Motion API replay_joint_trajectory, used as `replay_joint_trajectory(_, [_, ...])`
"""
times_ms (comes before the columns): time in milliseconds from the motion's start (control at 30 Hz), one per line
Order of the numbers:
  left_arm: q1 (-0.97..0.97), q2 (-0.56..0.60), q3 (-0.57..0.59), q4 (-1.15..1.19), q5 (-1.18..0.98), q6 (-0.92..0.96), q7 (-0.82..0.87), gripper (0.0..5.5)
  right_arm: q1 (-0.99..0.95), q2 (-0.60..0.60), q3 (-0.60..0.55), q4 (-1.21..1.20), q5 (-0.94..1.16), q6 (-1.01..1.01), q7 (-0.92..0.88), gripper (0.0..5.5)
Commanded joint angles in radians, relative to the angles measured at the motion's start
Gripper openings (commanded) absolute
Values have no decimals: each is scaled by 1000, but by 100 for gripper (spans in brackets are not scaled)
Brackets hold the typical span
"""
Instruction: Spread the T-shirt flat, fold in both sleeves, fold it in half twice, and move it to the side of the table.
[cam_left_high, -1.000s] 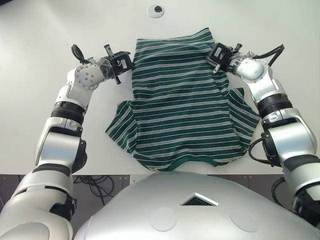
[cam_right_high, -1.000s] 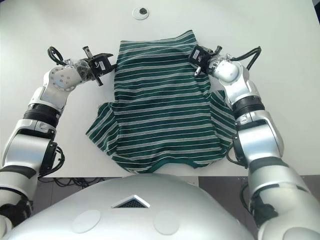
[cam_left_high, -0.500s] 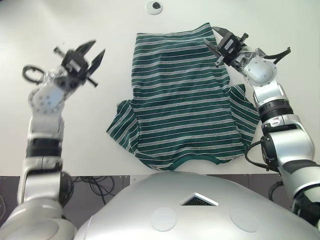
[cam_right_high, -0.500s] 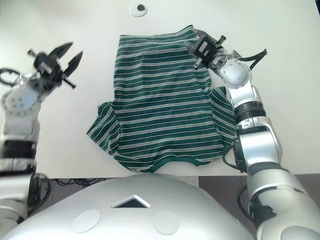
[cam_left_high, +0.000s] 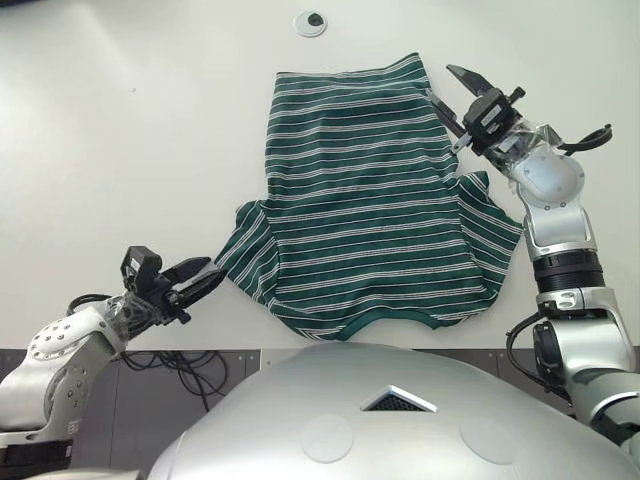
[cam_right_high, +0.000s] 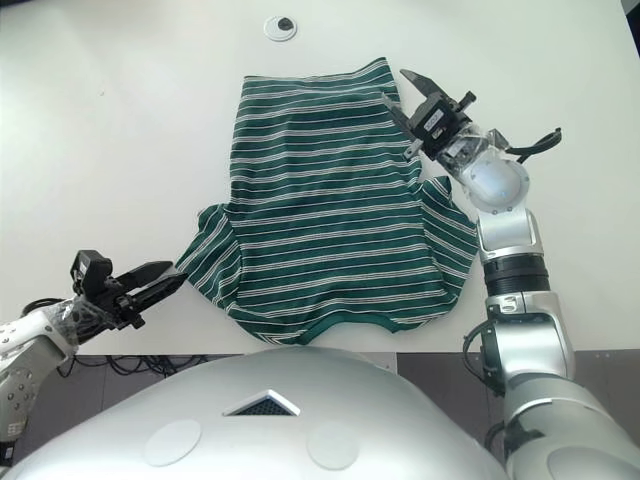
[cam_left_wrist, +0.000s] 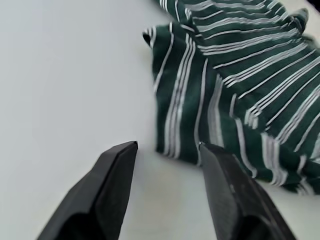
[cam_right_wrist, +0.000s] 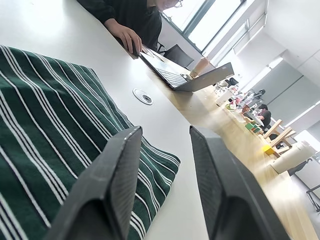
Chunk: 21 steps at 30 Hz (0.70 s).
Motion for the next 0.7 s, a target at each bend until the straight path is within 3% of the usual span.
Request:
replay_joint_trajectory(33, [-21,-37,3,19,-30,111,54,223,9,8,0,-17,-8,20,-3,176])
replay_joint_trajectory(167, [-29,-53,13,27,-45,162,64,223,19,5,0,-23,-9,27,-3,176])
replay_joint_trajectory(633, [-20,-61,-29,60,41,128,11,11,18,5,4,-21,-16,27,-6,176])
replay_joint_trajectory(700, [-24,-62,-32,79,54,111,-3,3,19,5,4,-24,-14,27,-4,176])
